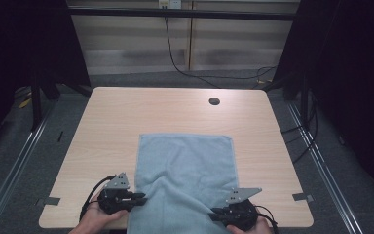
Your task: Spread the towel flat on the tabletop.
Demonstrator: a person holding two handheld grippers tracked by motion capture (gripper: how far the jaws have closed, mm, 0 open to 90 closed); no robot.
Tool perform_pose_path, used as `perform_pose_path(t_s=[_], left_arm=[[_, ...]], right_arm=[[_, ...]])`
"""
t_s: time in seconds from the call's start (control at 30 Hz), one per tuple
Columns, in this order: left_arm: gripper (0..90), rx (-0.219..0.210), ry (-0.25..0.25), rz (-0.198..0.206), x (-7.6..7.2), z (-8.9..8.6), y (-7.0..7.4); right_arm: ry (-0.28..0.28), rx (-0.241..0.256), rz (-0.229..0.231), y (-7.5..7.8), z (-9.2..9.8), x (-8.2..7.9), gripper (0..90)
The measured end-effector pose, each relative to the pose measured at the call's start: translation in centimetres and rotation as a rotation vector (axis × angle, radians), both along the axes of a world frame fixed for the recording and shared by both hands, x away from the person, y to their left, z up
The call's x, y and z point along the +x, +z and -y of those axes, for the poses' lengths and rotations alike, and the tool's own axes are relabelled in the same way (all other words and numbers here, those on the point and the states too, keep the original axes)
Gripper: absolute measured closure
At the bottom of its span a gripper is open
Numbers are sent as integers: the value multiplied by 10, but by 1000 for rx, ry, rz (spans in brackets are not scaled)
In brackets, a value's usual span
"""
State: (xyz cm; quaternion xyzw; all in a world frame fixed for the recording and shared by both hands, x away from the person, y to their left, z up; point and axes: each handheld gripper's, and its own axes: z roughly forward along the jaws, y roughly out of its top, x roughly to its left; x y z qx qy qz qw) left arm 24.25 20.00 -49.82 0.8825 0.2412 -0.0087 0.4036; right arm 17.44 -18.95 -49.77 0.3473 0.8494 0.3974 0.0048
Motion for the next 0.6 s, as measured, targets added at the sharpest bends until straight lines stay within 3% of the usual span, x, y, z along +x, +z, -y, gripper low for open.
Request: perform_pose_path(t_s=[0.03,0.07,0.13,0.33,0.43,0.5,0.6], left_arm=[[696,23,6,40,0,1,1],[639,22,19,48,2,2,2],[579,-17,37,44,13,2,4],[576,-92,124,85,52,13,15],[584,-91,163,68,71,21,9],[575,-68,166,58,77,25,2],[544,-22,167,64,79,29,-7]], right_arm=[[-16,-2,-1,2,0,2,672],[-38,7,4,4,1,4,649],[-64,47,30,11,5,12,623],[-147,72,123,26,26,58,590],[-194,75,148,30,34,88,580],[-222,52,154,29,39,108,557],[-255,46,111,24,43,134,523]])
